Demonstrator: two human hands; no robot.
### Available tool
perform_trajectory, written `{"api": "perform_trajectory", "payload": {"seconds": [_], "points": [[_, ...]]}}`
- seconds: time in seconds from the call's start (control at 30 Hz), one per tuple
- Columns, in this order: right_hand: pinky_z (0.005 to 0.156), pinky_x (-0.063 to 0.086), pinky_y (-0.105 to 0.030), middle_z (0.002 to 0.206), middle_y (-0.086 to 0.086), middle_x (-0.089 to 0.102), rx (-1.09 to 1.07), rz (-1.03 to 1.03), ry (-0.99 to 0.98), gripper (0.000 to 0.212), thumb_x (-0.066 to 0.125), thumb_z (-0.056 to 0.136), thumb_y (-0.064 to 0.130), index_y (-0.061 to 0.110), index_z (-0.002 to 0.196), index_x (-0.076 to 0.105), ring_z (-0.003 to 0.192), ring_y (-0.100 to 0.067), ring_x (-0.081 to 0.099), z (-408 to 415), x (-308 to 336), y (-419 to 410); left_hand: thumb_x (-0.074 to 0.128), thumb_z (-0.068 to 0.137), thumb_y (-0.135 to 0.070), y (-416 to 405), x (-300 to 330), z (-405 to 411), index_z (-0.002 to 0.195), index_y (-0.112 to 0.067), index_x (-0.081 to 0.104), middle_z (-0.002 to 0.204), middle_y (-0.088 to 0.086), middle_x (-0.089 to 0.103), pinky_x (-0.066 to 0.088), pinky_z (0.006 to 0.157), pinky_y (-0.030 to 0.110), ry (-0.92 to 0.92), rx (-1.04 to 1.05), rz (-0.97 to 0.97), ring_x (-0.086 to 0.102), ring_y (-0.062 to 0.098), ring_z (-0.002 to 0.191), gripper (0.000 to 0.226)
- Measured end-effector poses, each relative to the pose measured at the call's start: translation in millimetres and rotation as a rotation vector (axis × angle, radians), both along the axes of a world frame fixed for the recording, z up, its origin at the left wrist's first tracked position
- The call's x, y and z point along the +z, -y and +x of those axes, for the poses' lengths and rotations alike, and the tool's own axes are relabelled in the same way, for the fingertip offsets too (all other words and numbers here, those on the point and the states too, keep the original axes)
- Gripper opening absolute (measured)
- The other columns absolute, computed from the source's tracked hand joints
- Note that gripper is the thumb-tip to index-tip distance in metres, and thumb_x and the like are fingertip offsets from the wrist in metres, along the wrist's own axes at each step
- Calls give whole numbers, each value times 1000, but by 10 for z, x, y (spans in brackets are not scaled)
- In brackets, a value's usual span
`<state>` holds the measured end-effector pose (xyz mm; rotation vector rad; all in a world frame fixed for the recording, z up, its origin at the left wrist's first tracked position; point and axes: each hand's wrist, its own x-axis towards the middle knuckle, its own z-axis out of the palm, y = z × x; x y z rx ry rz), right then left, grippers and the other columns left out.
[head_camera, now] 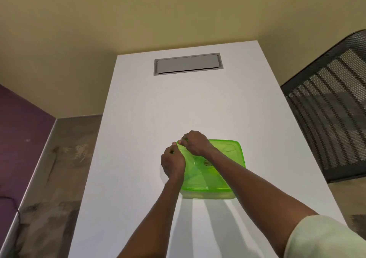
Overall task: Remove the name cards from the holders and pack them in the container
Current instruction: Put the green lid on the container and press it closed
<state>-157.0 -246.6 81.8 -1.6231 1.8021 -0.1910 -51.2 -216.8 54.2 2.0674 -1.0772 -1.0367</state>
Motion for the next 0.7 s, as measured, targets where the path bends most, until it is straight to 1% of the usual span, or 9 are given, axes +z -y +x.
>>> {"api": "perform_trajectory", "payload": {"seconds": [0.1,0.2,0.27,0.3,0.33,0.4,0.47,0.57,0.7], "points": [[91,45,-38,106,-6,71,-90,60,22,38,54,92,47,15,100,73,106,-30,60,47,-17,108,43,94,-46,21,-28,27,68,-17,64,68,-3,63,41,60,29,-67,53,-6,57,24,73,44],[94,44,-39,101,-5,72,-195,129,48,38,63,84,48,13,98,72,102,-28,62,79,-67,192,49,92,-47,23,-53,53,55,-15,56,53,-3,49,39,57,28,-108,101,15,46,20,59,49],[89,42,-37,89,-3,70,-257,151,48,34,67,80,45,11,82,66,93,-27,60,91,-108,220,53,90,-46,29,-64,62,57,-12,58,51,-3,47,38,56,27,-125,119,31,43,19,56,48],[84,40,-36,82,-2,65,-281,158,50,33,68,78,43,12,72,58,87,-27,58,96,-124,235,55,89,-44,34,-67,61,59,-9,59,49,-3,45,37,56,26,-135,131,35,42,19,56,46],[82,38,-36,79,-2,61,-295,167,53,34,68,77,41,13,68,52,84,-26,56,103,-135,249,57,89,-43,37,-69,63,60,-8,59,48,-3,43,36,55,25,-142,143,36,41,19,55,46],[82,37,-36,79,-2,60,-306,172,48,32,69,76,41,14,73,53,84,-25,55,115,-146,267,58,88,-43,48,-78,66,59,-8,57,47,0,40,34,54,24,-141,158,33,40,20,56,46],[81,36,-36,79,-1,61,-315,184,43,33,70,76,41,13,72,53,84,-25,55,116,-157,290,58,88,-44,55,-99,67,63,-9,60,53,5,45,37,57,24,-128,158,40,44,21,59,44],[80,35,-35,72,3,57,-338,219,27,39,71,74,43,16,66,44,83,-25,54,115,-169,321,56,88,-47,53,-96,51,63,-13,64,56,-3,53,42,61,26,-126,154,60,50,19,62,42],[78,33,-34,65,6,50,-351,240,-18,41,72,72,44,18,67,41,80,-23,52,145,-192,357,56,87,-44,63,-99,27,67,-4,58,56,2,46,37,55,24,-59,171,60,44,25,60,45]]}}
